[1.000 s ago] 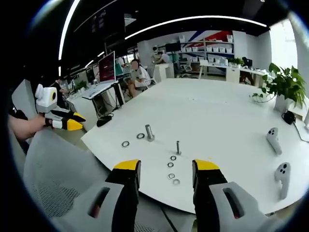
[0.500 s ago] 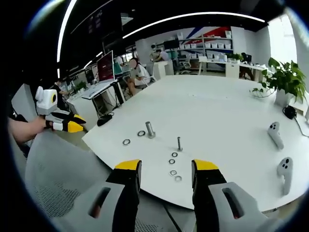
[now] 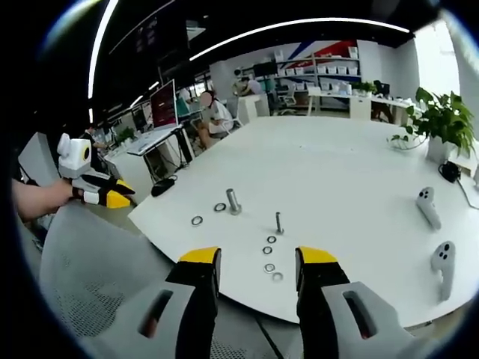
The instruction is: Place the washer onto the threaded stud by aligning its center hole with the stud, sliding it down to the base, and recovering from edge contact or off-axis alignment until the washer reaches the visible bottom stop.
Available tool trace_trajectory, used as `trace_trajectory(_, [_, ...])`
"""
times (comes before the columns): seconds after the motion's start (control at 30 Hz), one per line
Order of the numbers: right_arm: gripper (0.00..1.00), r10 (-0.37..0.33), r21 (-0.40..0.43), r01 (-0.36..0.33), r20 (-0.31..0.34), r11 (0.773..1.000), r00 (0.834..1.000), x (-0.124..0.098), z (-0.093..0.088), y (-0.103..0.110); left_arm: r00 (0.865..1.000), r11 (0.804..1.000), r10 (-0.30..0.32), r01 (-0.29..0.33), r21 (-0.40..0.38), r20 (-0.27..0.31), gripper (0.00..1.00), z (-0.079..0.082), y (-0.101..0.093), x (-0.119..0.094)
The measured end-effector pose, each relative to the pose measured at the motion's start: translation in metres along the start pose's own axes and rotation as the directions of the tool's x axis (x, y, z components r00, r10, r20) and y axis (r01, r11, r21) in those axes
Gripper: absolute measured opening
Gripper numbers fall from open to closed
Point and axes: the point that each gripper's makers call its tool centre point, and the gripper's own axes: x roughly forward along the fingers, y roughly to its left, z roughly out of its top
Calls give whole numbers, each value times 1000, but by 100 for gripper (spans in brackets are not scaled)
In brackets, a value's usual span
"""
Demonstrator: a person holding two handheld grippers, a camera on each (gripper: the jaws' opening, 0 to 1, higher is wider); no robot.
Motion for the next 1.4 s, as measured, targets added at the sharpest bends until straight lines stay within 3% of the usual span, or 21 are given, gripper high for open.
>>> trace_trajectory(0.33, [41, -10, 17, 10, 14, 1000, 1000, -2, 1, -3, 995, 1000, 5, -3, 15, -97, 31, -7, 3, 11])
trace_trajectory(0.47, [41, -7, 21, 7, 16, 1000, 1000, -1, 1, -2, 987, 998, -7, 18, 64, -160, 32, -11, 4, 21])
trace_trajectory(0.63, [40, -2, 12, 2, 8, 1000, 1000, -1, 0, -2, 983, 994, -15, 34, 103, -183, 32, -5, 10, 35])
trace_trajectory(0.97, [39, -2, 23, 2, 4, 1000, 1000, -1, -1, -2, 964, 993, -47, 74, 96, -260, 32, -13, 23, 87])
trace_trajectory(1.07, [38, 0, 18, 0, 3, 1000, 1000, -1, -1, -2, 954, 992, -45, 77, 98, -295, 33, -21, 29, 102])
trace_trajectory(1.23, [37, -6, 28, 6, 7, 1000, 1000, -1, -1, -4, 927, 993, -50, 85, 79, -372, 32, -38, 33, 123])
trace_trajectory(1.4, [37, -4, 27, 3, 10, 1000, 1000, -1, 0, -4, 904, 988, -39, 99, 121, -426, 29, -45, 35, 141])
